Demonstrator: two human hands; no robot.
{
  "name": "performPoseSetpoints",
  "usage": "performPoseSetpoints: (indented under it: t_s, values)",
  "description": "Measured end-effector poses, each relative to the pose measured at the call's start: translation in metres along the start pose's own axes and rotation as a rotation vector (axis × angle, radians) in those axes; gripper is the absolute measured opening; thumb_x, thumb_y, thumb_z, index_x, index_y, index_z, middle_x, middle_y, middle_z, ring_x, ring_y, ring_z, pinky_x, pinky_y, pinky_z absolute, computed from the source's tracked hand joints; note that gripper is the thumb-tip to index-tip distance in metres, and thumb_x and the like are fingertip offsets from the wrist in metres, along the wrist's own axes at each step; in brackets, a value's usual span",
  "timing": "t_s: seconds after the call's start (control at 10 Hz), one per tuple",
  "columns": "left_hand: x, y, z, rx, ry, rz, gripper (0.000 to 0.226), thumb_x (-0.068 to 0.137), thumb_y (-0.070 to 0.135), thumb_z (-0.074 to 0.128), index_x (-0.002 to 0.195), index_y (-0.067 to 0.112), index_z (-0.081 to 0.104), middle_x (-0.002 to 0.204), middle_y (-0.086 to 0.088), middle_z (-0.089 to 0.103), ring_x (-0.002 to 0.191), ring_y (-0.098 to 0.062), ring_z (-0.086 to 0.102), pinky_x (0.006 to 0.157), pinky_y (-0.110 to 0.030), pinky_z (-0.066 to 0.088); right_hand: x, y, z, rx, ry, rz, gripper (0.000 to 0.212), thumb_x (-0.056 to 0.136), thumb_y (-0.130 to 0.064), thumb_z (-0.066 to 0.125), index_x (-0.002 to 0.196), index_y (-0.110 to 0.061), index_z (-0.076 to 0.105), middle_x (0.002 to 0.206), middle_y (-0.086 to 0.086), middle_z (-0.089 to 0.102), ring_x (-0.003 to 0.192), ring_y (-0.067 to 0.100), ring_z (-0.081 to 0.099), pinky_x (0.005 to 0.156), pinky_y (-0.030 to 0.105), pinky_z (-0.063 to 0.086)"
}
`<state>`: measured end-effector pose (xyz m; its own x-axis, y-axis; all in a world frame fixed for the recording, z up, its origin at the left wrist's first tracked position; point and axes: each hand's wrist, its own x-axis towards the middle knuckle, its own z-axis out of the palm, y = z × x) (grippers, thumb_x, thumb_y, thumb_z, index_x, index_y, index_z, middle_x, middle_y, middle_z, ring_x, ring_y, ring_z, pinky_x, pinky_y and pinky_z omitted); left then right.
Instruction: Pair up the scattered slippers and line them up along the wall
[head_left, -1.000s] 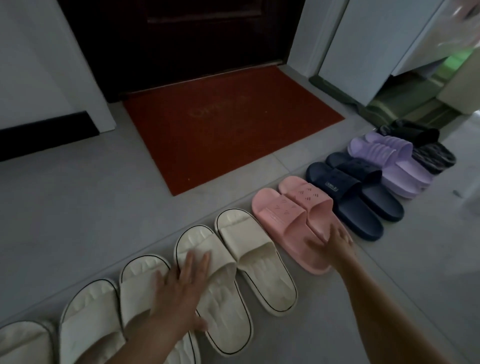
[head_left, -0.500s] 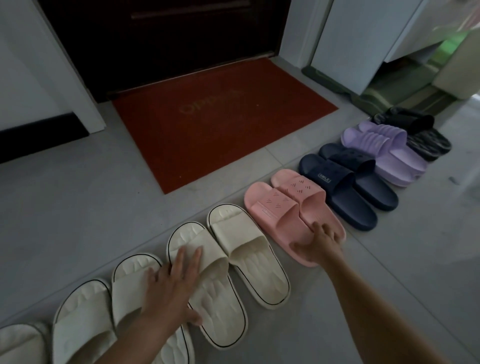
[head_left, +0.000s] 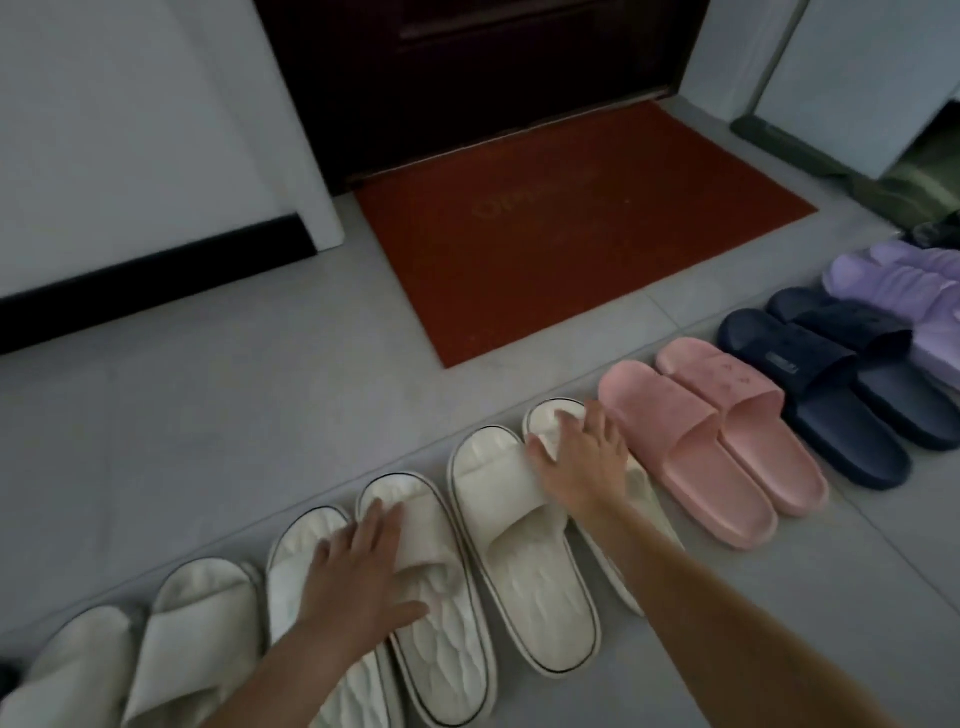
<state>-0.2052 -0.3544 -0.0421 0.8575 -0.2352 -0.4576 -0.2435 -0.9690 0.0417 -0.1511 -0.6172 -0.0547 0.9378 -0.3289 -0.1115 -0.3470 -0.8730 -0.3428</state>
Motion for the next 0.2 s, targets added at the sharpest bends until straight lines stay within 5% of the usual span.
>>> performPoseSetpoints:
  t_s: [0.2]
  values:
    - [-0.022,-0.03,-0.021,-0.075,0.009,-0.016,0.095,0.081,0.063,0.052,0.15,0.025,0.001,0.161,-0.001,0.0,0.146,-0.022,0.013,0.116,-0.042,0.022,-0.024,-0.105,0.022,0.07,-0.061,-0.171,0.059,0.084,-0.045,0.053,0.135,-0.018,0.041,0.153,0.014,0.022,0.138,0.035,0.024,0.113,0.046,0.021]
